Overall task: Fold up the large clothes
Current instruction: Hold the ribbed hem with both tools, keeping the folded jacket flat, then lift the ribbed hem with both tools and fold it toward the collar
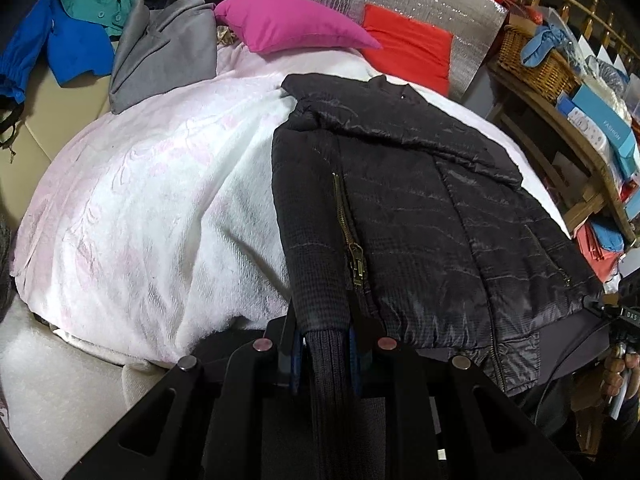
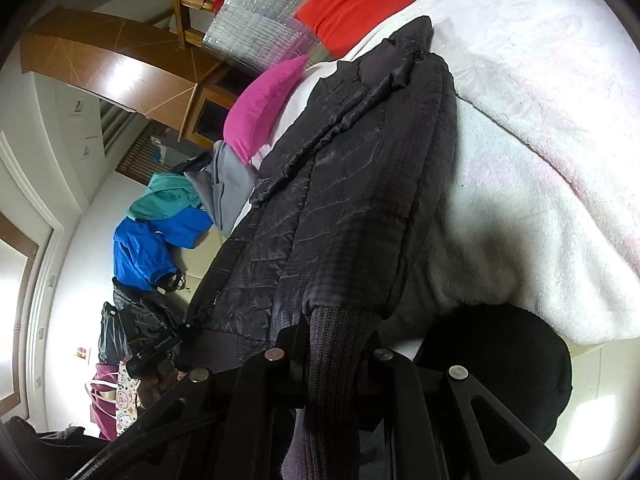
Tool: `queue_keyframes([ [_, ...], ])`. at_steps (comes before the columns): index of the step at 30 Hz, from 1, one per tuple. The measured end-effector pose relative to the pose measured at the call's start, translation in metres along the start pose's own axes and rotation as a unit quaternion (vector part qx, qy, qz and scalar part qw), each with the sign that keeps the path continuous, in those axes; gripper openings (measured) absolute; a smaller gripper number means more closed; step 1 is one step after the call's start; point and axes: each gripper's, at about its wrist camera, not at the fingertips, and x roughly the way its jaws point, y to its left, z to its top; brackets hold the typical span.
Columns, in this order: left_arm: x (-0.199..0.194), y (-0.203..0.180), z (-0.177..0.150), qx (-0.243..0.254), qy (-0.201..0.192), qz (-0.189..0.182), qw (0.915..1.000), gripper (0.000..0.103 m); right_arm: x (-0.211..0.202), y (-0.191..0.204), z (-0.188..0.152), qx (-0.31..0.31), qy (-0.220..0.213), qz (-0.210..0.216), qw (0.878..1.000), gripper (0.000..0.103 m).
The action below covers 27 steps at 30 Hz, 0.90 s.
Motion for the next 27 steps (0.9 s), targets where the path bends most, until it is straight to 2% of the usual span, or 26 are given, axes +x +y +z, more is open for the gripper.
queue_keyframes([
  [6, 0.004, -0.005, 0.0, 0.001, -0.002, 0.013, 0.9999, 0.02, -0.001, 0.002, 0.004, -0.001, 0.0, 0.007, 1.0, 0.013],
  [20, 0.004, 0.003, -0.006, -0.008, -0.009, -0.002, 0.9999, 0.019, -0.001, 0.019, 0.005, -0.007, 0.0, -0.011, 1.0, 0.013],
  [27, 0.006, 0.003, -0.004, -0.012, -0.007, -0.005, 0.9999, 0.019, 0.001, 0.022, 0.007, -0.01, -0.002, 0.002, 1.0, 0.013],
])
